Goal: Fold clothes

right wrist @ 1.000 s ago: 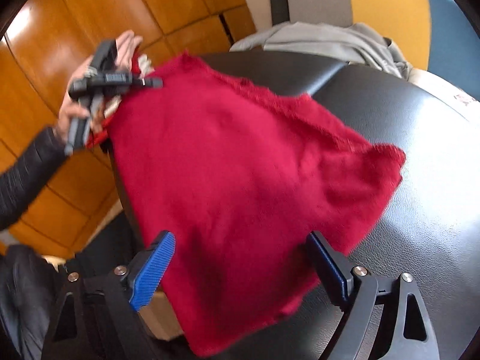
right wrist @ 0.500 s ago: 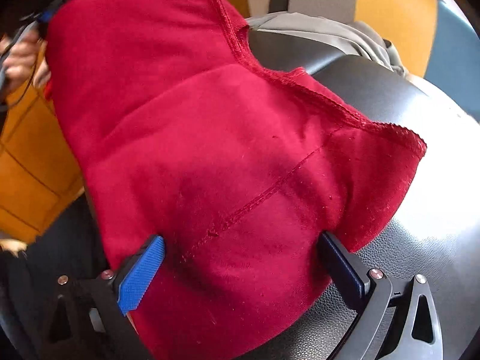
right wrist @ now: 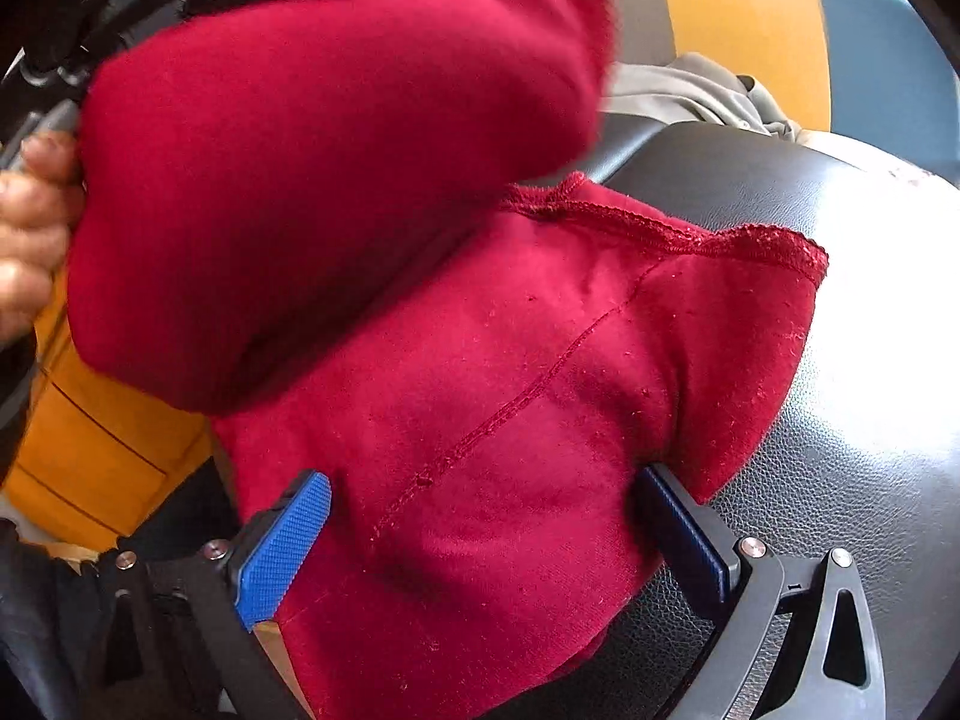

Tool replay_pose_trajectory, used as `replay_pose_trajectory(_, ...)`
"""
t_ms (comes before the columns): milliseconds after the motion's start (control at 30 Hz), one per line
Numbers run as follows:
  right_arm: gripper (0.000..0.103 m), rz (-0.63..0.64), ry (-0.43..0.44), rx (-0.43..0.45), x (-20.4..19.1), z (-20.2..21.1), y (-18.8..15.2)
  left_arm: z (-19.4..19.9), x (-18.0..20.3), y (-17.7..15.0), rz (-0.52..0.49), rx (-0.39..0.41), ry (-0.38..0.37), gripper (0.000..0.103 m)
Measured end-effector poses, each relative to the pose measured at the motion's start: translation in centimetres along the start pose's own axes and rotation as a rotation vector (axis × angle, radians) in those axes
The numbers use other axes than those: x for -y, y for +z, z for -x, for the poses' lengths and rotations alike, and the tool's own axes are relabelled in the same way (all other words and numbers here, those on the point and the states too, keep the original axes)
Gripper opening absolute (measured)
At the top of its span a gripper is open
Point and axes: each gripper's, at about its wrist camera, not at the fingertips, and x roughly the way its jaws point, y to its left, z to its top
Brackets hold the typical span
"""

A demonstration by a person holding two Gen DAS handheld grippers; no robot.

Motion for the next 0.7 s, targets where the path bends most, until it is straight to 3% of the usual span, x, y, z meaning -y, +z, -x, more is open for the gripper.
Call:
replay_pose_trajectory(100, 0.103, -0.015, 0.033, 0.032, 0.7, 0.4, -0.7, -3.2, -0.1, -1.2, -0.002, -0.052, 0.039, 0.015)
replay_pose_trajectory(267, 0.103, 0.039, -0.002, 0.036, 0.1, 0.3, -1.4, -7.2, -2.1, -2.3, 0.07, -0.118, 0.08, 0.016)
replay_pose_trajectory(400, 0.103, 0.033, 0.004, 0.053, 0.2, 0.5, -1.8, -5.7, -1.5, -2.3, 0.125, -0.138, 0.039, 0.021)
replay_pose_trajectory(533, 0.103, 0.015, 0.017, 0.071, 0.5, 0.7, -2.1, -3.4, 0.8, -2.7, 0.09, -0.184, 0.015, 0.022)
replay_pose_trajectory(700, 0.103, -0.001, 0.019, 0.097, 0.6, 1.1, -2.5, -0.5, 2.3, -2.0, 0.084, -0.191, -0.114, 0.025)
